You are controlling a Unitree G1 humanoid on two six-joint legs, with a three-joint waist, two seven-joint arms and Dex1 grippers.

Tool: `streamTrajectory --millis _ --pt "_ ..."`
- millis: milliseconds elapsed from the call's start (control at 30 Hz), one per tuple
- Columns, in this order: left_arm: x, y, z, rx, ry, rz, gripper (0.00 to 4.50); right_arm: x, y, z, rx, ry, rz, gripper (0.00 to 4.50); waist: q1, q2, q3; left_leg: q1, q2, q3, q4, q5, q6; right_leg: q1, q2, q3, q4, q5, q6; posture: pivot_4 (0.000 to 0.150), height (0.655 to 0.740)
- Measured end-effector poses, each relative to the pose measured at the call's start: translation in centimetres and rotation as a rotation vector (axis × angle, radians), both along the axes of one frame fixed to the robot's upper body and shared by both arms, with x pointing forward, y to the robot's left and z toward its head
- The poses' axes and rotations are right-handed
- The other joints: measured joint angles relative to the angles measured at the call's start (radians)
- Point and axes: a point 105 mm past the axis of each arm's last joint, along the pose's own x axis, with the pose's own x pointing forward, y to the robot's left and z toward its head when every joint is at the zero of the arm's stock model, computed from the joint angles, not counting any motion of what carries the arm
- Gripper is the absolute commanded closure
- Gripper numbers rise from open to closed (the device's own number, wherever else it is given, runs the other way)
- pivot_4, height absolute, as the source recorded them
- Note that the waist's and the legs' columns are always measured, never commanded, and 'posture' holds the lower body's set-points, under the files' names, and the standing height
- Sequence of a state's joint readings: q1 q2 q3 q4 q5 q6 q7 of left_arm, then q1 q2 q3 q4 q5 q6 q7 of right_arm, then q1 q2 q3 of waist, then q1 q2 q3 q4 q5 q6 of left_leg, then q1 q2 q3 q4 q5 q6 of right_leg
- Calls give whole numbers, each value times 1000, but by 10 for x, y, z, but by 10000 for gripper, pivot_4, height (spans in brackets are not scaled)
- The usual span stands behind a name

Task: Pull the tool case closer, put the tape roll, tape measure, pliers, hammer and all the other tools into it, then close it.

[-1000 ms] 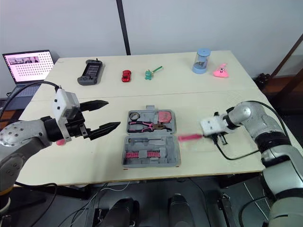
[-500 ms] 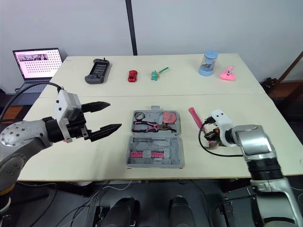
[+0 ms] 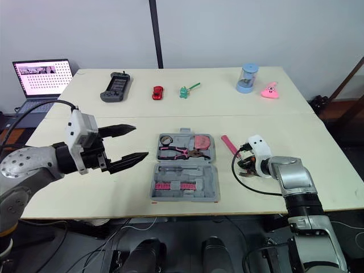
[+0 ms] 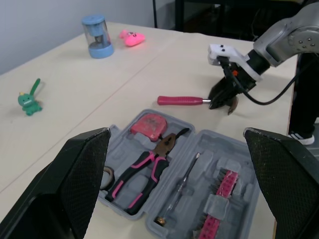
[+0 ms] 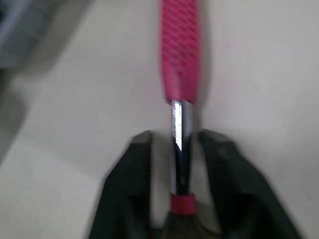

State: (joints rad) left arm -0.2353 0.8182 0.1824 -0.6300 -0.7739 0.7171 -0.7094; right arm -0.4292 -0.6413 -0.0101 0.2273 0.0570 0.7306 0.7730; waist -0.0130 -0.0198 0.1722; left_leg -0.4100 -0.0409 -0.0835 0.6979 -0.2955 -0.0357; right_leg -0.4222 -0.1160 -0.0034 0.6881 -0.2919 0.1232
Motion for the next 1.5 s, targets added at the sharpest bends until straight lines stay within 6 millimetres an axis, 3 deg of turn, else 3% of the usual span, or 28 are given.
streamTrajectory --millis 233,500,600,700,767,800,833,900,1100,1200,1300,1467,1500 --pt "-2 -1 -7 5 42 -50 0 -1 -11 29 -26 -154 114 12025 -5 1 0 0 1 1 0 0 0 -1 1 0 0 0 0 1500 6753" --pt "-5 -6 -15 29 63 -90 0 -4 -6 -6 67 -96 42 12025 1 1 1 0 1 1 0 0 0 -1 -1 1 0 0 0 1500 6753" --pt "-3 -4 -16 33 60 -86 0 -4 -9 -9 60 -106 32 12025 -1 2 1 0 1 1 0 0 0 -1 -1 1 0 0 0 1500 6753" --pt "-4 -4 -16 37 55 -94 0 -2 -10 -14 65 -119 21 19799 -2 2 1 0 1 1 0 0 0 -1 0 0 0 0 0 1500 6753" --pt "-2 -3 -16 41 54 -90 0 -1 -7 -15 81 -132 27 29857 -4 2 1 0 1 1 0 0 0 -1 0 1 0 0 0 1500 6753" --pt "-2 -3 -16 42 54 -89 0 -1 -7 -15 82 -133 28 29857 -4 2 1 0 1 1 0 0 0 -1 0 1 0 0 0 1500 6753" --pt "-2 -2 -16 46 53 -86 0 -1 -6 -16 90 -135 31 36371 -4 2 1 0 1 1 0 0 0 -1 1 1 0 0 0 1500 6753" --pt "-2 -2 -16 47 51 -90 0 -1 -5 -17 111 -140 38 43589 -3 2 1 0 1 1 0 0 0 0 0 1 0 0 0 1500 6753" --pt "2 0 -18 48 43 -80 0 5 -10 -13 104 -149 22 44755 -3 3 2 0 1 1 0 0 0 -1 0 1 0 0 0 1500 6753" --pt "3 3 -22 48 49 -67 0 5 -17 -1 76 -134 31 44755 -2 8 4 0 1 2 0 0 0 -1 -1 1 0 0 0 1500 6753" --pt "4 10 -28 48 67 -40 0 11 -8 31 39 -186 118 44755 -6 9 6 0 1 2 0 0 0 -2 0 1 0 0 0 1500 6753" --pt "3 15 -35 57 74 -25 0 18 35 89 -36 -288 375 44755 -7 11 7 0 2 2 -1 0 1 -3 1 1 0 0 0 1500 6753" --pt "3 17 -37 59 77 -16 0 15 53 102 -34 -291 466 44755 -7 11 7 0 2 2 -1 0 1 -3 1 1 0 0 0 1500 6753"
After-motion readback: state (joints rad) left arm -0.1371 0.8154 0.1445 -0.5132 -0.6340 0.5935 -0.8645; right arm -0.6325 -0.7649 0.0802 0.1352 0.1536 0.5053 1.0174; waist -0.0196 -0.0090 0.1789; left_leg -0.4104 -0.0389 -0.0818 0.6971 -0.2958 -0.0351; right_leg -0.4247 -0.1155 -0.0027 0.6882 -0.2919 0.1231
